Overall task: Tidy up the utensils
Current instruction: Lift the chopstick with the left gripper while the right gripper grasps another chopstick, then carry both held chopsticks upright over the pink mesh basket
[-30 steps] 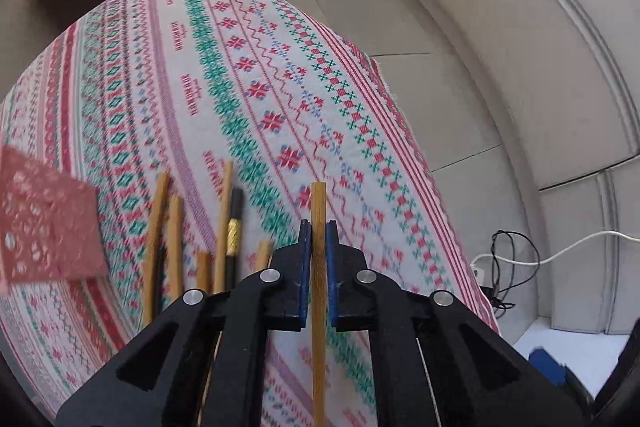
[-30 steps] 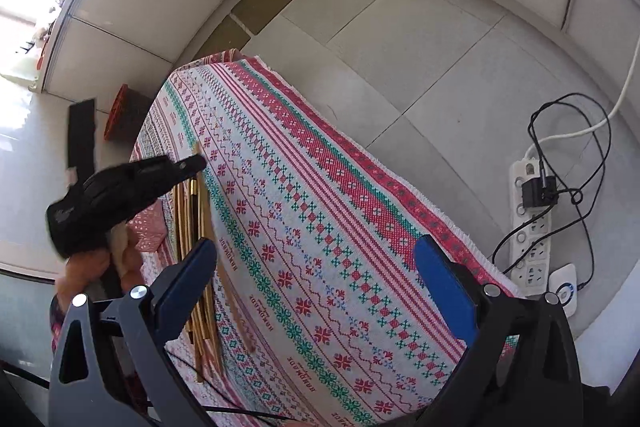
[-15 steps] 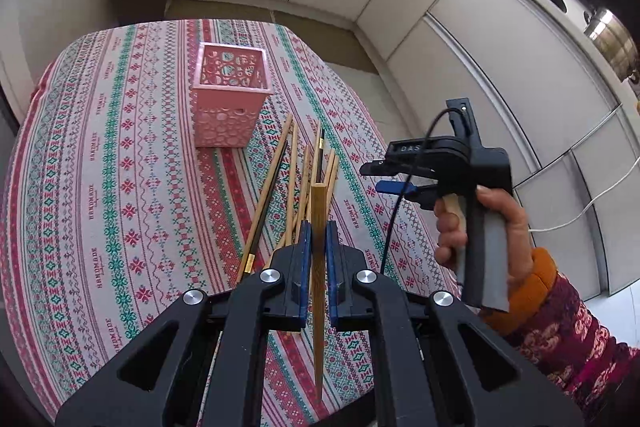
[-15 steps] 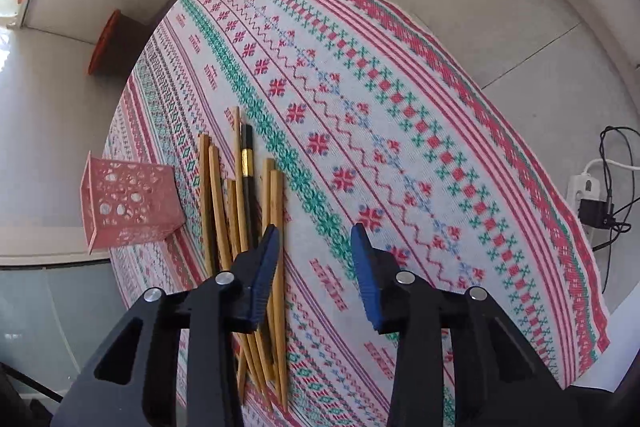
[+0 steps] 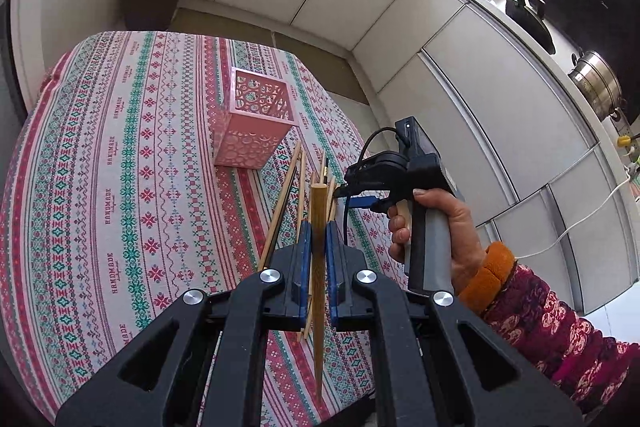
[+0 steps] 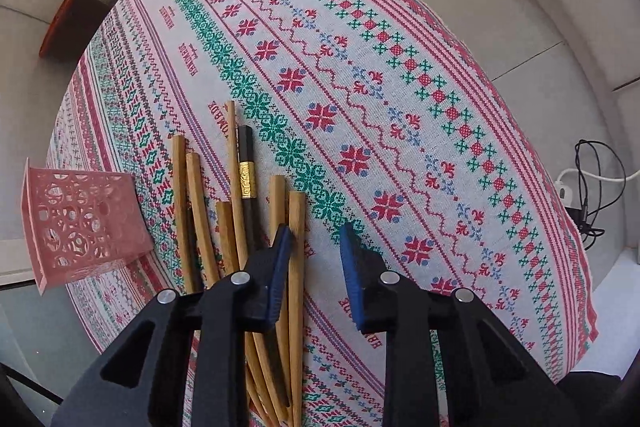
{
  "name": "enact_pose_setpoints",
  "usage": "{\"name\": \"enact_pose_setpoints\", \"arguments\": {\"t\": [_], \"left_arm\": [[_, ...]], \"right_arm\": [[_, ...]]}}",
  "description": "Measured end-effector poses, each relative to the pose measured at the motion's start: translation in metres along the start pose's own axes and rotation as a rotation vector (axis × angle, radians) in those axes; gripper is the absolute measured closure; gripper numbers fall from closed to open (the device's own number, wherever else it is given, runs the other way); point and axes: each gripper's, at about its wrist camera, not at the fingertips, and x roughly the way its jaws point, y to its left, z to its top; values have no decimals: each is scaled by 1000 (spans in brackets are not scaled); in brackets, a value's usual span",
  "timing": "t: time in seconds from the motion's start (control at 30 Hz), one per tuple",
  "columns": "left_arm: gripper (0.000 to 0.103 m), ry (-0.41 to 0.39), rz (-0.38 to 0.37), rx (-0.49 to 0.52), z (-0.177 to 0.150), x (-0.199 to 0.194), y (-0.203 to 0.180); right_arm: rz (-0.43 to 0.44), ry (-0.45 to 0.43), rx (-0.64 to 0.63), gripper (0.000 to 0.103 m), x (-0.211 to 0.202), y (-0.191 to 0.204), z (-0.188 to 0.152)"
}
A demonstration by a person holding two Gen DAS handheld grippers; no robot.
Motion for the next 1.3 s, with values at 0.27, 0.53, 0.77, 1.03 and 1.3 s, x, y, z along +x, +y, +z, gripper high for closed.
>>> {"name": "enact_pose_setpoints", "arguments": {"t": [0.27,0.53,0.77,1.03,1.3], "left_arm": [[96,-12,6,11,1,-5,-4],[96,-54,33,60,1,-21,-25],[96,-182,109,98,27,-42,-57],[97,-365,206,122,101,-62,-83],[97,-471,314,101,144,-56,-75]], "right_arm": [[-104,-39,-18,95,14,35,2],[202,-193,-10,96,-39,-27,-12],[366,-374,-151,96,-138,-50,-54],[551,-589,-197,95,-254,-35,-52],[586,-726,-254,95,-300,7,-26]]}}
